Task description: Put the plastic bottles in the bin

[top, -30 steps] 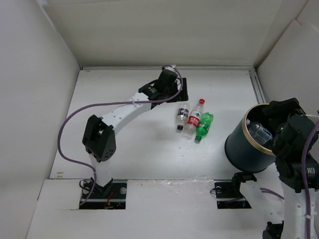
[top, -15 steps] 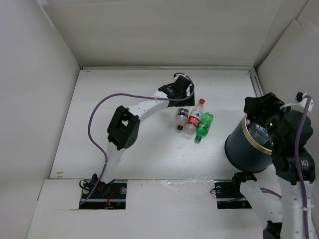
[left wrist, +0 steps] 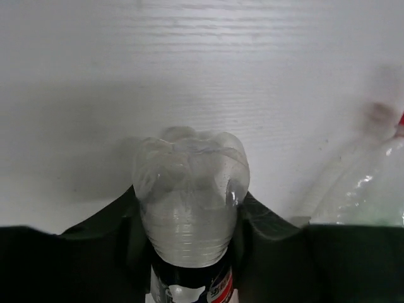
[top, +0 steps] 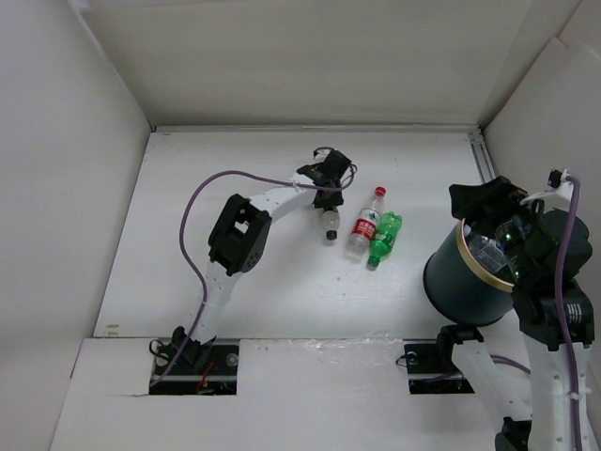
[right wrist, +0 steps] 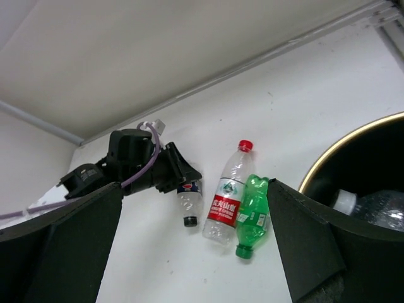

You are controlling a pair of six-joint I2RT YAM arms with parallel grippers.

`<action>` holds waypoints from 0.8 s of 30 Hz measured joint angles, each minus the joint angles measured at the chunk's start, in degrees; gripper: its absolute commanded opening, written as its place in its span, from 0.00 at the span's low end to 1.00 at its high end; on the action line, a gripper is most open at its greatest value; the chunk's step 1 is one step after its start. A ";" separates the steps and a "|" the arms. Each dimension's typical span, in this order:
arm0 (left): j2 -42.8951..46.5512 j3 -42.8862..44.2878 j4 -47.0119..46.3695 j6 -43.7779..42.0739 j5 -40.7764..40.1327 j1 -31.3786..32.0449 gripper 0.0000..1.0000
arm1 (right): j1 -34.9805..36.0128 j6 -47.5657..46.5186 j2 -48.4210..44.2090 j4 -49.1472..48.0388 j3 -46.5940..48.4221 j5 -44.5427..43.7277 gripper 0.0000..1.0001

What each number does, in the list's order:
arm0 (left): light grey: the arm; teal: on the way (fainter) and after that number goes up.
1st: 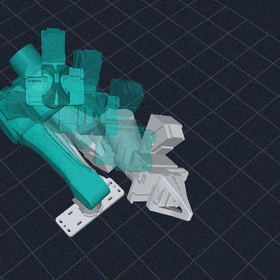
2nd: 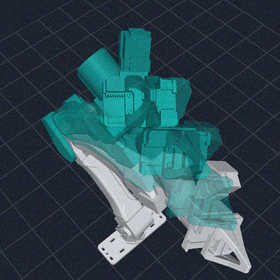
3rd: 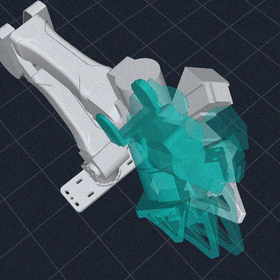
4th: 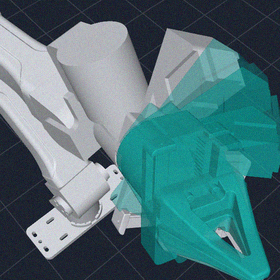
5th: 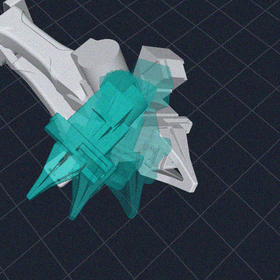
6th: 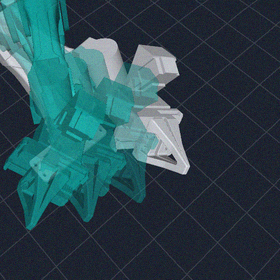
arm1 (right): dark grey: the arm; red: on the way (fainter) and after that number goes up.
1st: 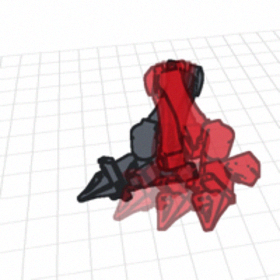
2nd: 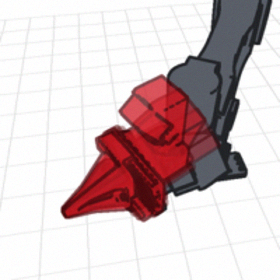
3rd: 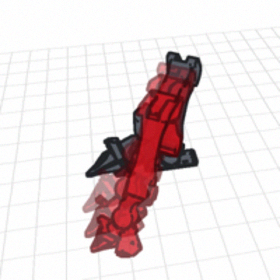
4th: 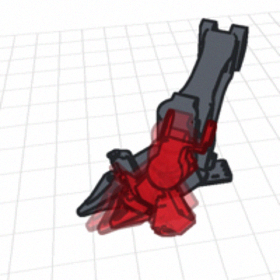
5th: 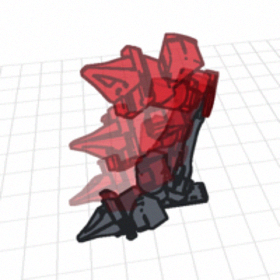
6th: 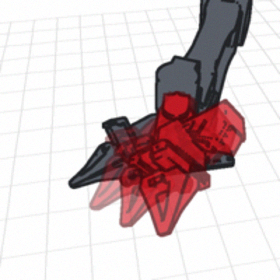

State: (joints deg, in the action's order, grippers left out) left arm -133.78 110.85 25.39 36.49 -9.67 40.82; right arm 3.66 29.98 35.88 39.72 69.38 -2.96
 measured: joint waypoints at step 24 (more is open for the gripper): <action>44.59 -14.03 -23.19 -4.20 33.35 -4.83 0.00 | 19.76 -1.27 22.49 -35.06 -6.16 36.39 1.00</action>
State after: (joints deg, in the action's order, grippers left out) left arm -89.19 96.82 2.20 32.29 23.68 35.99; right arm 23.42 28.71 58.37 4.67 63.22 33.43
